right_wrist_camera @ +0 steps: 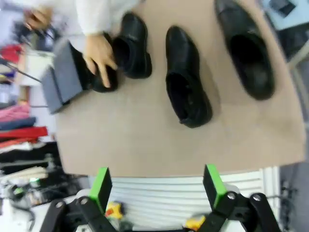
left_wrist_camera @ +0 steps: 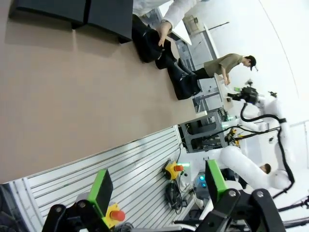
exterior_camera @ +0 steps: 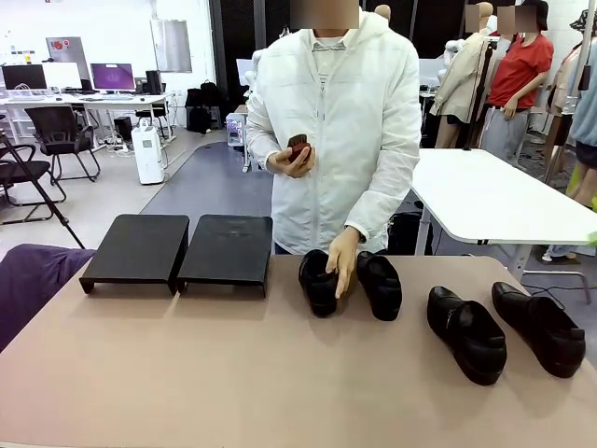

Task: Organize the shoes by placing them on the stand.
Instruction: Pick up one Shoe and place it in the middle of the table.

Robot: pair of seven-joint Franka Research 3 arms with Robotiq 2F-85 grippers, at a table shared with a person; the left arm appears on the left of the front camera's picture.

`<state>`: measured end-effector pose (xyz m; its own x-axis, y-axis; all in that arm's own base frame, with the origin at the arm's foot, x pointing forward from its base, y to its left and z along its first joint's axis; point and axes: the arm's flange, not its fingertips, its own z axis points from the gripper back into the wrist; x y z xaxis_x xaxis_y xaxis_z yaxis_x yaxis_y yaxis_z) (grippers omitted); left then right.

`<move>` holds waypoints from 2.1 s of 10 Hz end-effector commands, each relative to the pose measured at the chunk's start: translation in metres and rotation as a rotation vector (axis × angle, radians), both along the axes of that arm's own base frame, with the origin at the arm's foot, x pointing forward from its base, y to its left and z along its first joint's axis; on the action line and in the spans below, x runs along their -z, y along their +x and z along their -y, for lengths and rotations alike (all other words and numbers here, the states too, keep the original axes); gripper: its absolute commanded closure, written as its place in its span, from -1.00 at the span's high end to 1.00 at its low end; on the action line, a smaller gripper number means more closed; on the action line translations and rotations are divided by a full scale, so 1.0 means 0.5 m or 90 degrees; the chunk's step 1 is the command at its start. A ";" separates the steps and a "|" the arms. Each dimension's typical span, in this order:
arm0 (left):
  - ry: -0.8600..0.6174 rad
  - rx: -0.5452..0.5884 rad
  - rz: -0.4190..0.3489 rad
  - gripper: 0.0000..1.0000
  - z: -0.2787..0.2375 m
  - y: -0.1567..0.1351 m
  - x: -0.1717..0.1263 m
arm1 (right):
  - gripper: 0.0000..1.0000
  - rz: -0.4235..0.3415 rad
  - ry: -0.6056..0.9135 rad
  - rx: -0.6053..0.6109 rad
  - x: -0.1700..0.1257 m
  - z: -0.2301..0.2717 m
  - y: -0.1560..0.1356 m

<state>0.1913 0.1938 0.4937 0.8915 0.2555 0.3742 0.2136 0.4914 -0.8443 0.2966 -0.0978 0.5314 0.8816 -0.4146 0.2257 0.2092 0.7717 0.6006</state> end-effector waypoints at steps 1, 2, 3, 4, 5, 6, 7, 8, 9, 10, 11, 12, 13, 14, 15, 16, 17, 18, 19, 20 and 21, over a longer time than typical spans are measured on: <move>-0.006 0.004 0.016 1.00 -0.001 0.000 -0.004 | 1.00 -0.074 -0.131 -0.001 0.025 -0.057 0.130; -0.006 0.004 0.016 1.00 -0.001 0.000 -0.004 | 1.00 -0.122 -0.198 -0.045 0.064 -0.109 0.172; -0.006 0.004 0.016 1.00 -0.001 0.000 -0.004 | 1.00 -0.135 -0.253 -0.066 0.084 -0.142 0.188; -0.006 0.004 0.016 1.00 -0.001 0.000 -0.004 | 1.00 -0.071 -0.216 -0.066 0.045 -0.134 0.181; -0.006 0.004 0.016 1.00 -0.001 0.000 -0.004 | 1.00 -0.100 -0.189 -0.060 0.096 -0.152 0.166; -0.006 0.004 0.016 1.00 -0.001 0.000 -0.004 | 1.00 -0.104 -0.221 -0.074 0.101 -0.163 0.189; -0.006 0.004 0.016 1.00 -0.001 0.000 -0.004 | 1.00 -0.091 -0.274 -0.073 0.136 -0.189 0.221; -0.006 0.004 0.016 1.00 -0.001 0.000 -0.004 | 1.00 -0.071 -0.305 -0.085 0.176 -0.199 0.255; -0.006 0.004 0.016 1.00 -0.001 0.000 -0.004 | 1.00 -0.069 -0.315 -0.095 0.215 -0.197 0.293; -0.006 0.004 0.016 1.00 -0.001 0.000 -0.004 | 1.00 -0.068 -0.324 -0.109 0.241 -0.190 0.324; -0.006 0.004 0.016 1.00 -0.001 0.000 -0.004 | 1.00 -0.072 -0.348 -0.118 0.268 -0.180 0.350; -0.006 0.004 0.016 1.00 -0.001 0.000 -0.004 | 1.00 -0.077 -0.350 -0.127 0.294 -0.171 0.372; -0.006 0.004 0.016 1.00 -0.001 0.000 -0.004 | 1.00 -0.083 -0.346 -0.141 0.315 -0.167 0.388; -0.006 0.004 0.016 1.00 -0.001 0.000 -0.004 | 1.00 -0.096 -0.341 -0.153 0.335 -0.166 0.397; -0.006 0.004 0.016 1.00 -0.001 0.000 -0.004 | 1.00 -0.100 -0.343 -0.149 0.352 -0.164 0.403; -0.006 0.004 0.016 1.00 -0.001 0.000 -0.004 | 1.00 -0.094 -0.348 -0.146 0.366 -0.161 0.408; -0.006 0.004 0.016 1.00 -0.001 0.000 -0.004 | 1.00 -0.104 -0.346 -0.149 0.378 -0.159 0.413; -0.006 0.004 0.016 1.00 -0.001 0.000 -0.004 | 1.00 -0.107 -0.333 -0.159 0.377 -0.158 0.407; -0.006 0.004 0.016 1.00 -0.001 0.000 -0.004 | 1.00 -0.123 -0.300 -0.175 0.365 -0.154 0.398; -0.006 0.004 0.016 1.00 -0.001 0.000 -0.004 | 1.00 -0.134 -0.270 -0.181 0.347 -0.151 0.383; -0.006 0.004 0.016 1.00 -0.001 0.000 -0.004 | 1.00 -0.138 -0.270 -0.186 0.330 -0.147 0.367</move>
<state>0.1911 0.1946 0.4942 0.8914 0.2552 0.3746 0.2129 0.4938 -0.8431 0.4878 -0.0188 0.3543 0.9863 -0.0785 0.1453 0.0557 0.9863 0.1550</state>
